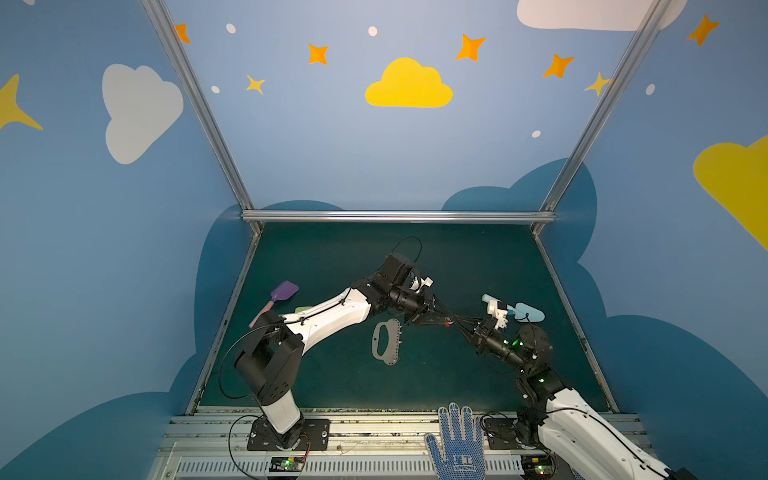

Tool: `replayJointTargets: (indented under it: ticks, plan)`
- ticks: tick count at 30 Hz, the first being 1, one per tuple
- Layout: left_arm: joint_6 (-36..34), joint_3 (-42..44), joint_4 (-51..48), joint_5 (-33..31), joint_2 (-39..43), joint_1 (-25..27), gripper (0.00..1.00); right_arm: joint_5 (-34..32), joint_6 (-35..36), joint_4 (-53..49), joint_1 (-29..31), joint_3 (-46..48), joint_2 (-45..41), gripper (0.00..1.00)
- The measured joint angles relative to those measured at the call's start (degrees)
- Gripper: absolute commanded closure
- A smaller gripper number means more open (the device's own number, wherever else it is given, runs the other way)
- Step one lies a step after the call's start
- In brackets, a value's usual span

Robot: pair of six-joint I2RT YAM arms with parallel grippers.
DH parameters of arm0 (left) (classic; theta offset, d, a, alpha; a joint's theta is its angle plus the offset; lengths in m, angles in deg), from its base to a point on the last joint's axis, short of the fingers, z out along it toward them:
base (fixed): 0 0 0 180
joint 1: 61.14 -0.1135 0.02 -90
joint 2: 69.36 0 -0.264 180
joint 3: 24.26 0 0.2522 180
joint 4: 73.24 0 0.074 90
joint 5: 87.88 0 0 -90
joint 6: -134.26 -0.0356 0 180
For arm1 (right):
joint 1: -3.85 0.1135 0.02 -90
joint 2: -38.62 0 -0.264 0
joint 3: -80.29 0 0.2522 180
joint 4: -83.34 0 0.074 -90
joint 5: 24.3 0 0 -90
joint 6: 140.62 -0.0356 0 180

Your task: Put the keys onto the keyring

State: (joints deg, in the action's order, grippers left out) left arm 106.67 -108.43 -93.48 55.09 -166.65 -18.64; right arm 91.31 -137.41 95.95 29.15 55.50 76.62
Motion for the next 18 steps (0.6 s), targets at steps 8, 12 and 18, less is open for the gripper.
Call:
replayJointTargets:
  ticks: [8,12,18]
  plan:
    - [0.4,0.9,0.5,-0.9,0.0,0.3,0.68,-0.3,-0.6,0.8,0.0,0.0,-0.1,1.00]
    - [0.9,0.9,1.5,-0.9,-0.1,0.3,0.73,-0.3,-0.9,1.0,0.0,0.0,-0.1,1.00]
    - [1.3,0.8,2.1,-0.9,-0.5,0.4,0.79,-0.2,-1.4,1.7,0.0,0.0,0.1,1.00]
